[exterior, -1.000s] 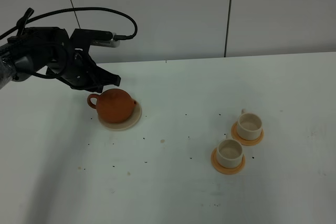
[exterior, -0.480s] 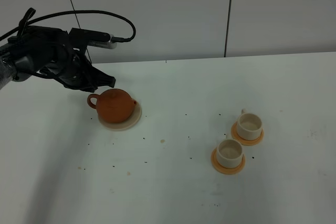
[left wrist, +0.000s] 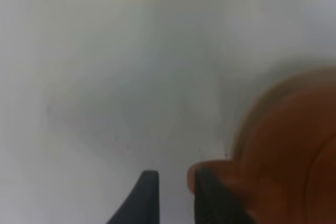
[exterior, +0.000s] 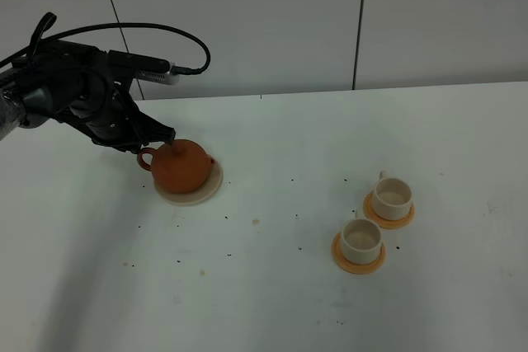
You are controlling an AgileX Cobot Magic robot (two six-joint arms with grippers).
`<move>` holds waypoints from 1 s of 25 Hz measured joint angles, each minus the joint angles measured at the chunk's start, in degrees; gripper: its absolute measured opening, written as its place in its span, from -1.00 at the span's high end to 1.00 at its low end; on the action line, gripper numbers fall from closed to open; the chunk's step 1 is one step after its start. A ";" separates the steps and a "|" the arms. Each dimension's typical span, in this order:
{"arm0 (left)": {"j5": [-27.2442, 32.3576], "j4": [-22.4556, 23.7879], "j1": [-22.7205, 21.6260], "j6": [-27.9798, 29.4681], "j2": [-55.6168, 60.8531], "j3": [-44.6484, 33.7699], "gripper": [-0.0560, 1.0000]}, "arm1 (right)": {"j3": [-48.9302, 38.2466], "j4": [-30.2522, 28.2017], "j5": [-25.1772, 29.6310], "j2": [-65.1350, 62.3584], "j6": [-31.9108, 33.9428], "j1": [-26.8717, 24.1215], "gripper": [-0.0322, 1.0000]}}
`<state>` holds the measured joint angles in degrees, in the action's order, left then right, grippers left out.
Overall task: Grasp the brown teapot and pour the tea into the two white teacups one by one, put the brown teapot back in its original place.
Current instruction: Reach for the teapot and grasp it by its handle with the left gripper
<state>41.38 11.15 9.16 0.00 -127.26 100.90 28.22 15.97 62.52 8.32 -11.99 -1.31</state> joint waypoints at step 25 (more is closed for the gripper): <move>-7.28 -2.72 0.00 0.00 -1.87 0.00 0.44 | 0.00 0.02 0.00 0.00 0.00 0.00 0.33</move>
<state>34.11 8.43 9.16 0.00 -129.13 100.90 28.22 15.98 62.52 8.32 -11.99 -1.31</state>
